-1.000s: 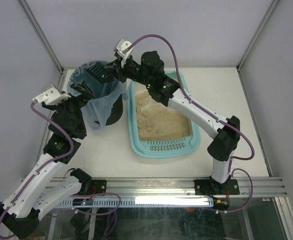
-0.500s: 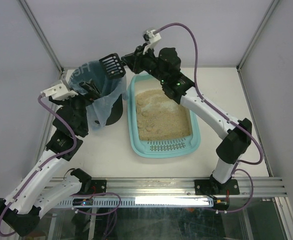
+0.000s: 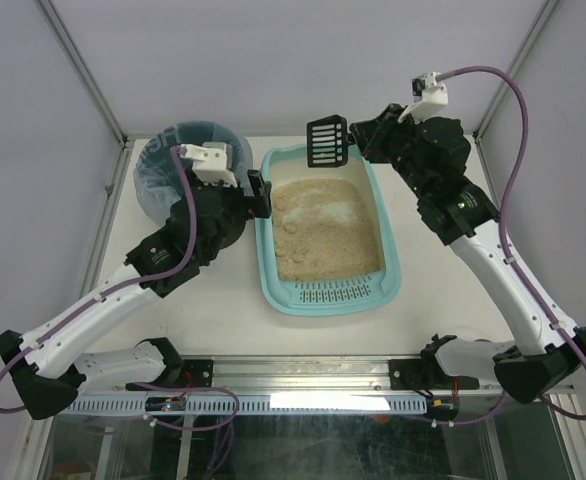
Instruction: Clean the litter box
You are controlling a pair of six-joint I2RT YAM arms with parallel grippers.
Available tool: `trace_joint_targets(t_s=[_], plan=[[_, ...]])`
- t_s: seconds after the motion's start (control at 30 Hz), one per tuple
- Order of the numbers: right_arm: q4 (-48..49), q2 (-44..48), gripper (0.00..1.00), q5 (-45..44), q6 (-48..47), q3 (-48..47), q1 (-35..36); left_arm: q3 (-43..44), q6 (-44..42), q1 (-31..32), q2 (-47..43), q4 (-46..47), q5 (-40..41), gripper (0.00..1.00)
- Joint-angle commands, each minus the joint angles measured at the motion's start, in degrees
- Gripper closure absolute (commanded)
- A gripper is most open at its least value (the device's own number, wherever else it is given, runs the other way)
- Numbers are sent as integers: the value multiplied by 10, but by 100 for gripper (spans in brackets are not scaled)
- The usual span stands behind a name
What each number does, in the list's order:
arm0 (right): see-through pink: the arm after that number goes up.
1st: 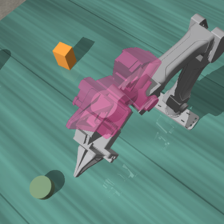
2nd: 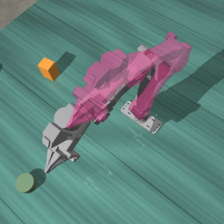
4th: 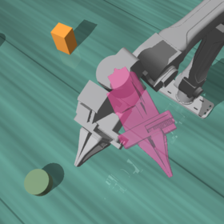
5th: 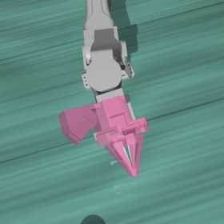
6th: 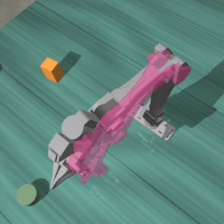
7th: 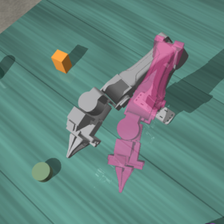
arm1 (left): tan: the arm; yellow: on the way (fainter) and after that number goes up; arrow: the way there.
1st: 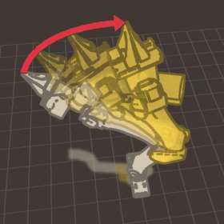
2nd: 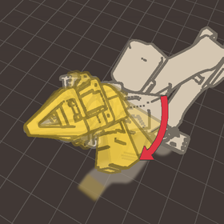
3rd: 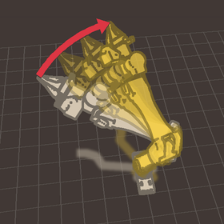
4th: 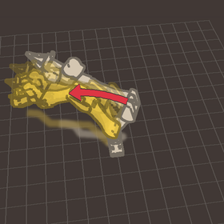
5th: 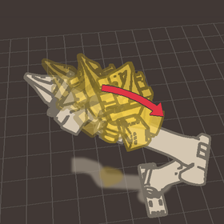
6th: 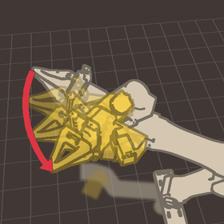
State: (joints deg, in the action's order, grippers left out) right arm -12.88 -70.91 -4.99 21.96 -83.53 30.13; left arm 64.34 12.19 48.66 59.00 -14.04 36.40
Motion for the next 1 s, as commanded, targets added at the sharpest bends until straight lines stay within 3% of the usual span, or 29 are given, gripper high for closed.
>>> trace_joint_targets(t_s=[0.0,0.2,0.47,0.7,0.97], plan=[[-107,-32,100,-53,-45,16,-2,24,101,16,39,-134,-33,11],[-161,-126,100,-49,-82,-16,-11,20,196,44,84,-221,-65,19],[-122,-214,100,-30,-67,-24,-22,20,249,69,168,-277,-49,24],[-97,-266,100,20,-41,-27,-38,46,268,50,239,-298,-23,25],[-71,-307,100,104,-17,-12,-61,55,218,-1,281,-243,-66,29]])
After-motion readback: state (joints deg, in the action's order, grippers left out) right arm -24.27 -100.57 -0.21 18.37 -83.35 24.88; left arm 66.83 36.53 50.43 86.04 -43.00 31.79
